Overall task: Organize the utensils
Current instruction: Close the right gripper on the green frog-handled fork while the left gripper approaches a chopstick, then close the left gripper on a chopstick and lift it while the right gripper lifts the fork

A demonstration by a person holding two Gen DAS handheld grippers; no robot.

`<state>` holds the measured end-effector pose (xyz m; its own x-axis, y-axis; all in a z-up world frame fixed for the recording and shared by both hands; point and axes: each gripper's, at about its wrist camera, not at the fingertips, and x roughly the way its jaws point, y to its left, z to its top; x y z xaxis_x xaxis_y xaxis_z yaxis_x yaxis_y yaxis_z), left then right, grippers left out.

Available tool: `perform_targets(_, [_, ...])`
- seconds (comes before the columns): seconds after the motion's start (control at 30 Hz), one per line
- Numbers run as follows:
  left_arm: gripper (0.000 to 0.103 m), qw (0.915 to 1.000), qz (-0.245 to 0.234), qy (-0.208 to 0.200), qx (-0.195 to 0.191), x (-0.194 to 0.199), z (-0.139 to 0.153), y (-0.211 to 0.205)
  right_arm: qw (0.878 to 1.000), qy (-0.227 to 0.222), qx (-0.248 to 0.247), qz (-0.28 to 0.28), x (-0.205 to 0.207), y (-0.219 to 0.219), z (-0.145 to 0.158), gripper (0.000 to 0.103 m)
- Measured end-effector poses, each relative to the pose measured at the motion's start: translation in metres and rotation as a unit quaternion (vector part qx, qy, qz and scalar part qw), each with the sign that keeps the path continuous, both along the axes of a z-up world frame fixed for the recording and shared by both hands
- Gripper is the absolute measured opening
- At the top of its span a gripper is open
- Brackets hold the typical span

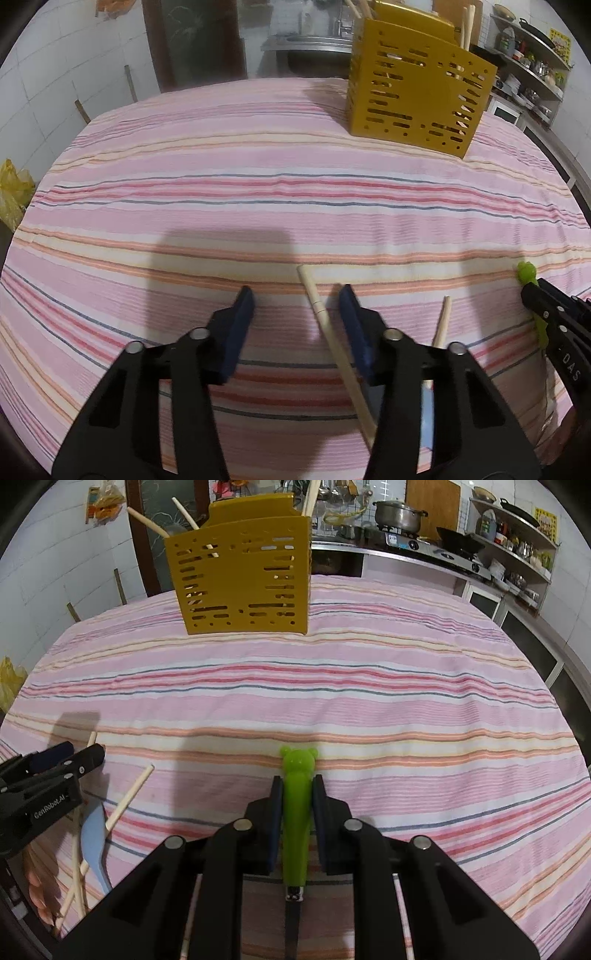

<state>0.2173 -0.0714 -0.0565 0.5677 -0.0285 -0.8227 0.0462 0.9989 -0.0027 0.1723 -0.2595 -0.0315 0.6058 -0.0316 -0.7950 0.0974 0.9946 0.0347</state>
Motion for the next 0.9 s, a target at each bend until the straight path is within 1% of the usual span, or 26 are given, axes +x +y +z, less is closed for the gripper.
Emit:
perform_targets(0.07, [0.033,1.0,-0.006,0.002,-0.003,0.002,0.0,-0.004,1.0,0.002,0.005,-0.002,0.002,0.0,-0.002,0.016])
perform_targets(0.2, [0.025,0.9999,-0.014,0.001,0.005,0.006,-0.001,-0.01,1.0,-0.002,0.015,-0.006,0.002,-0.002,-0.004,0.016])
perform_targets(0.27, [0.013,0.9998,-0.022,0.001,0.004,0.008,0.0,-0.012,1.0,-0.005,0.023,-0.009,0.001,-0.005,-0.002,0.016])
perform_targets(0.37, [0.007,0.9994,-0.031,0.004,-0.013,0.011,0.003,-0.012,1.0,-0.014,0.022,-0.013,-0.002,-0.006,0.002,0.016])
perform_targets(0.43, [0.005,0.9989,-0.041,0.0,-0.024,0.01,0.005,-0.012,0.999,-0.023,0.023,-0.017,-0.006,-0.008,0.007,0.016])
perform_targets(0.5, [0.005,0.9985,-0.048,-0.008,-0.025,0.007,0.007,-0.013,0.999,-0.032,0.026,-0.021,-0.009,-0.01,0.011,0.016])
perform_targets(0.63, [0.005,0.997,-0.058,-0.036,-0.035,-0.002,0.02,-0.011,0.998,-0.056,0.031,-0.025,-0.017,-0.01,0.02,0.016])
perform_targets(0.7, [0.005,0.9959,-0.06,-0.054,-0.041,-0.006,0.029,-0.007,0.997,-0.072,0.031,-0.028,-0.023,-0.008,0.026,0.016])
perform_targets(0.9, [0.005,0.988,-0.06,-0.131,-0.055,-0.028,0.067,0.011,0.99,-0.133,0.029,-0.031,-0.04,-0.003,0.044,0.016])
